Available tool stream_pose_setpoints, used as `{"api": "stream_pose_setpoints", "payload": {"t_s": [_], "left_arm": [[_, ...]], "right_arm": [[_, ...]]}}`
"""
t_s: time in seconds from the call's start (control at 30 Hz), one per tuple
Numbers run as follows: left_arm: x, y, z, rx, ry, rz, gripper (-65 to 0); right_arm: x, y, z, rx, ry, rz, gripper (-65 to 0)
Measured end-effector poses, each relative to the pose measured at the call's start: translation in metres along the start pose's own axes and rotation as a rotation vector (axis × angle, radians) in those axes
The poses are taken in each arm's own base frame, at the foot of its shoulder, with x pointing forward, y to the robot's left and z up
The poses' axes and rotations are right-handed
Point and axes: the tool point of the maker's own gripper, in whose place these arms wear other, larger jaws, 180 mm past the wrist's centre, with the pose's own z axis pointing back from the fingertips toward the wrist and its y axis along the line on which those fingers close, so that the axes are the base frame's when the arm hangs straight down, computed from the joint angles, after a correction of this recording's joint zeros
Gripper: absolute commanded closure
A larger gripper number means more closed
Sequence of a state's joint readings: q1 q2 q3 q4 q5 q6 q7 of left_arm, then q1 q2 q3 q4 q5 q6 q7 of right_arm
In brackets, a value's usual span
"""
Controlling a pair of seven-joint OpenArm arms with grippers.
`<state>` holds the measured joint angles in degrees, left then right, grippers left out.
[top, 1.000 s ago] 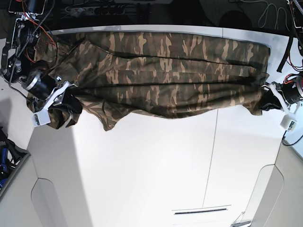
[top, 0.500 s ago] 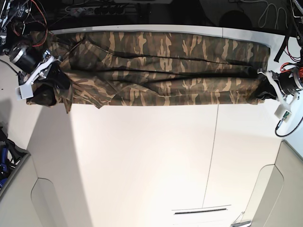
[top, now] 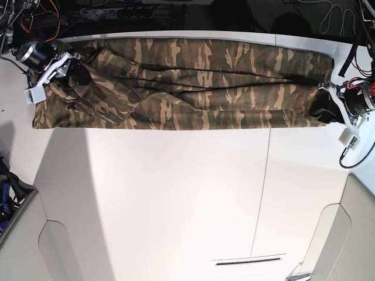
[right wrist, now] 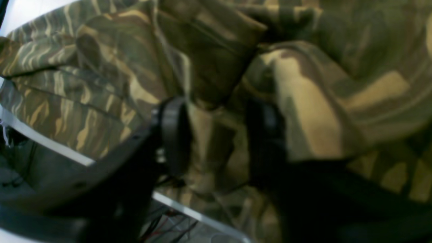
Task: Fold the T-shirt properly
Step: 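Lay the folded strip down and open both grippers, then grasp the strip's ends and pull them to straighten it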
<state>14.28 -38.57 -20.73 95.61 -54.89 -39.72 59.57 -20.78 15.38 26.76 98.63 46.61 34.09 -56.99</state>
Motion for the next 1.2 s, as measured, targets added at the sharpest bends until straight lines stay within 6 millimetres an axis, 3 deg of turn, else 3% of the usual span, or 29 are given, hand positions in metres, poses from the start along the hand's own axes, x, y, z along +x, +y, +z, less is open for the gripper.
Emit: {"api": "stream_pose_setpoints", "payload": {"t_s": [0.1, 0.23, 0.4, 0.53, 0.63, 0.77, 1.0, 1.2], "left_arm": [[0.013, 0.013, 0.014, 0.029, -0.066, 0.033, -24.8], [0.029, 0.032, 0.045, 0.061, -0.157, 0.101, -24.8], [0.037, 0.045, 0.071, 0.083, -0.218, 0.150, -35.1], [0.032, 0.046, 0.073, 0.085, -0.216, 0.165, -36.2], [0.009, 0.043, 0.067, 0.076, -0.183, 0.211, -37.3], [-0.019, 0.036, 0.051, 0.052, -0.163, 0.309, -42.1], [-0.052, 0.033, 0.024, 0.013, -0.158, 0.456, -42.1], [-0.077, 0.047, 0.006, 0.104, -0.126, 0.454, -42.1]], "right_arm": [[0.003, 0.007, 0.002, 0.031, -0.006, -0.008, -29.0], [0.027, 0.012, 0.016, 0.033, -0.090, 0.019, -29.0], [0.060, 0.005, 0.032, -0.015, -0.197, 0.054, -28.0], [0.078, -0.006, 0.031, -0.077, -0.247, 0.088, -12.6], [0.067, -0.023, 0.027, -0.131, -0.212, 0.076, 0.0], [0.052, -0.040, 0.018, -0.143, -0.200, 0.004, 0.0], [0.007, -0.070, -0.003, -0.150, -0.137, -0.170, 0.0], [0.006, -0.074, -0.011, -0.126, -0.157, -0.225, 0.0]]}}
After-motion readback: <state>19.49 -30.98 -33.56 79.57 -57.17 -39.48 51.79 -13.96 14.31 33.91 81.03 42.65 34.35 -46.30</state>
